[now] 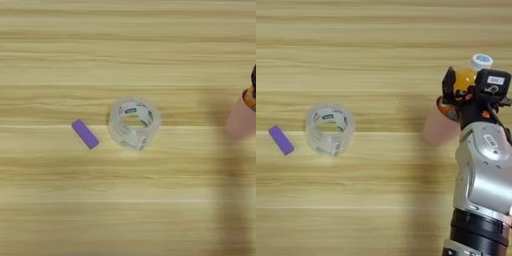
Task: Move the objects on the table
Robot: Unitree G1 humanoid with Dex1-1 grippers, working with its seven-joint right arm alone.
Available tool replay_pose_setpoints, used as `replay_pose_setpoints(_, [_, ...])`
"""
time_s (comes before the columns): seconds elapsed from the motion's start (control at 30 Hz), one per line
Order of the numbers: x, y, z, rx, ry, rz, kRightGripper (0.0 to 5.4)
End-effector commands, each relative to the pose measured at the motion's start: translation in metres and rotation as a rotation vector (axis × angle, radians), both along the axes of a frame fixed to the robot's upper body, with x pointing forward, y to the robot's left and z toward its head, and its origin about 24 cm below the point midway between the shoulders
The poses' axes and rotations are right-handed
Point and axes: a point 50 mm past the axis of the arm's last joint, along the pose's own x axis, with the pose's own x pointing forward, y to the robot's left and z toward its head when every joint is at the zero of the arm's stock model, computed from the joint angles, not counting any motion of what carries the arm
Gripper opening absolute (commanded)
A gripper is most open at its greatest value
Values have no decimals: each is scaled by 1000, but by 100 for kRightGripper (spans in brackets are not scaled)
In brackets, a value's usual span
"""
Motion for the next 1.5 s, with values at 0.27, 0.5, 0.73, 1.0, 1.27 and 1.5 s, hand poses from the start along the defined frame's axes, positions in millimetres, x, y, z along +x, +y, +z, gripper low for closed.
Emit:
replay_pose_setpoints(0.27, [1, 6, 65, -132, -217, 25, 355])
replay_pose_setpoints(0.5, [3, 9, 78, -152, -241, 36, 355])
replay_pose_setpoints(0.73, [4, 15, 89, -175, -269, 55, 355])
replay_pose_setpoints(1.0, [9, 38, 96, -186, -290, 139, 354])
replay_pose_setpoints(1.27, [11, 70, 98, -171, -304, 250, 354])
replay_pose_setpoints(1.5, [16, 88, 92, -165, -285, 310, 354])
